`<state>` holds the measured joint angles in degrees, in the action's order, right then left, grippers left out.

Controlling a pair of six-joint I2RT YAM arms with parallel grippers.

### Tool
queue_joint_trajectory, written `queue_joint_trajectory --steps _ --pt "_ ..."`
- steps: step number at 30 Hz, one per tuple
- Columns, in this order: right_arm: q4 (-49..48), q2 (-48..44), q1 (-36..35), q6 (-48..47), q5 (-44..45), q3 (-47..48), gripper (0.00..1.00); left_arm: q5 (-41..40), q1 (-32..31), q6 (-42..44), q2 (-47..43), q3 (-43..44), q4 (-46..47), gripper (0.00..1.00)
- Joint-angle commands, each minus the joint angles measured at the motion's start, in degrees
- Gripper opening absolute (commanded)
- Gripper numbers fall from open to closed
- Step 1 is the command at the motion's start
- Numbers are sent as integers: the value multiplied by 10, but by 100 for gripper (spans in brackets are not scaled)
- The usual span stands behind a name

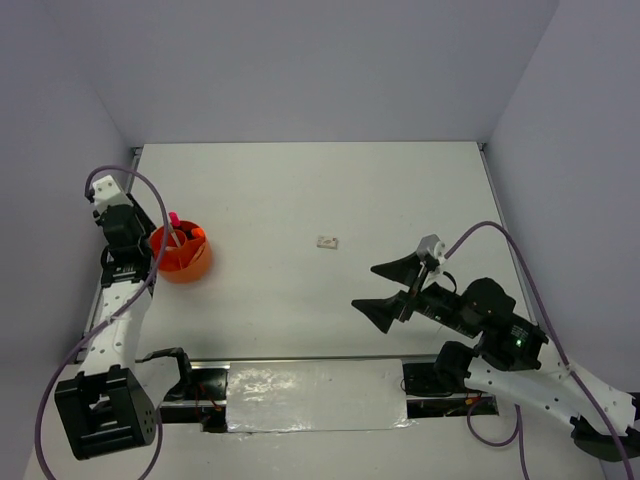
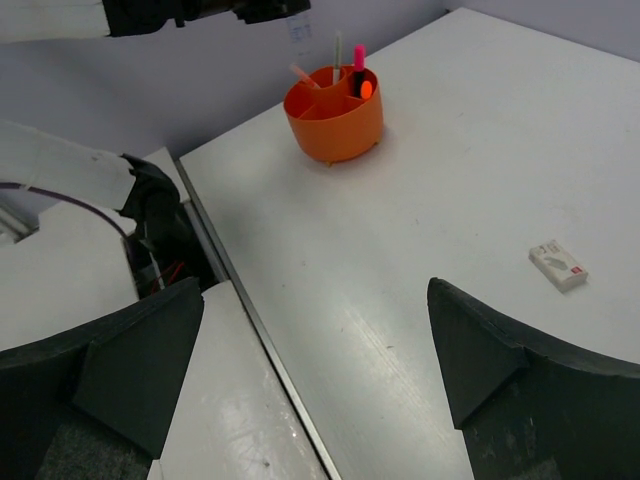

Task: Sort the stationery into containers
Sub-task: Place the stationery in the storage box.

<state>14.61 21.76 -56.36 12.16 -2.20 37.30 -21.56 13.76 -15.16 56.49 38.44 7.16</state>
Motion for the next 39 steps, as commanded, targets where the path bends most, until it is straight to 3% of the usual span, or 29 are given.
queue_joint_trajectory --steps 1,14,17,23,29,36,39 --pt "-35 -25 1 5 -35 -17 100 32 4 3 -6 -21 133 0" --pt "-36 -58 1 18 -49 -40 100 56 10 -15 32 -55 160 0" --pt "-34 -66 1 22 -48 -44 100 57 11 -22 37 -58 161 9" --pt "-34 -67 2 23 -47 -45 100 48 11 -29 35 -68 151 10" --pt "-46 -51 2 25 -54 -44 100 30 7 -26 31 -74 138 22" --pt "-44 -46 2 25 -58 -39 100 4 -7 -23 27 -79 129 54" --pt "-44 -43 1 25 -59 -36 100 13 -8 -17 30 -71 117 54"
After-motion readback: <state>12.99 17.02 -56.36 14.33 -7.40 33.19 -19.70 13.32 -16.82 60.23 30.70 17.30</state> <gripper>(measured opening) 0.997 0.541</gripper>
